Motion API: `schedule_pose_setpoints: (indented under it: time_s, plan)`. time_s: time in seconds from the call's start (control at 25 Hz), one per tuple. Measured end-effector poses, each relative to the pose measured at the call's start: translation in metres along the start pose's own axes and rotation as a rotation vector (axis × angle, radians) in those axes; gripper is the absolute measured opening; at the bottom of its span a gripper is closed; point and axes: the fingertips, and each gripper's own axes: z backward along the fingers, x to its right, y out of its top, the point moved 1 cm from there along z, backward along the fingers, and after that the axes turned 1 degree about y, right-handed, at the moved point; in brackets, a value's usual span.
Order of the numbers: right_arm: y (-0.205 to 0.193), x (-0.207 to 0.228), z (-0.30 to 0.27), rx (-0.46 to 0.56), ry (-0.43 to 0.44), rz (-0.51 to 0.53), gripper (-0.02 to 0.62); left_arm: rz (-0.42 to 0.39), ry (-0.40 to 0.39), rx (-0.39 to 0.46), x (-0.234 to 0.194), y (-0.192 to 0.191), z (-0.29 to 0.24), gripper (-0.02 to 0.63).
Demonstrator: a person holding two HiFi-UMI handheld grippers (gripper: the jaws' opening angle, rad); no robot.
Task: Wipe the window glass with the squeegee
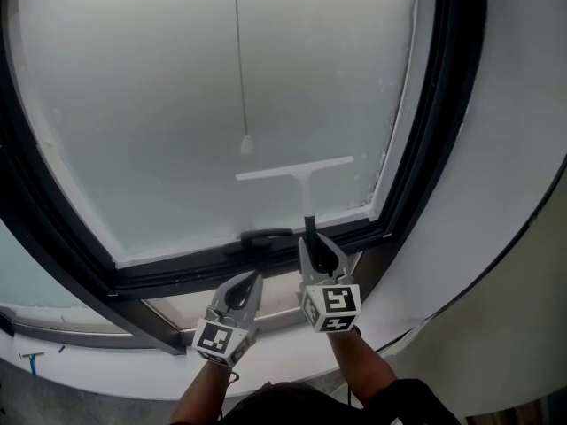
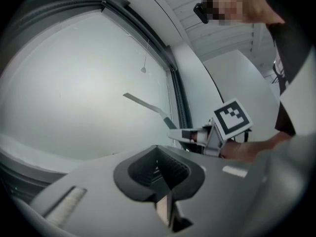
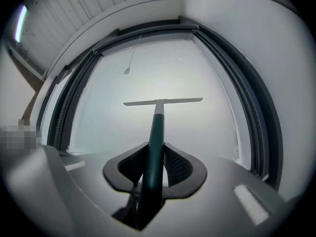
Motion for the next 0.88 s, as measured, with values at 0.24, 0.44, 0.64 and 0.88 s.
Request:
schedule_pose_setpoints:
  time_s: [0.24,0.44,0.64,0.88]
  plan:
    - [0.102,-0.015,-0.044,0.171,0.028,0.05,0.095,0.016,0.042,0.094,-0.019,0.029,0.011,-0.002]
    - [0.173,-0.023,-0.072,0.279,0.024,0.086,0.095,-0.014,0.095,0.123,-0.043,0.042,0.026,-0.002]
    - [0.224,-0.043,-0.089,0.361,-0.019,0.111,0.095,-0.032,0.119,0.138,-0.058,0.05,0.033,-0.002]
    - [0.259,-0.082,-0.102,0.411,0.021,0.126,0.095,-0.045,0.117,0.151,-0.067,0.056,0.042,-0.002]
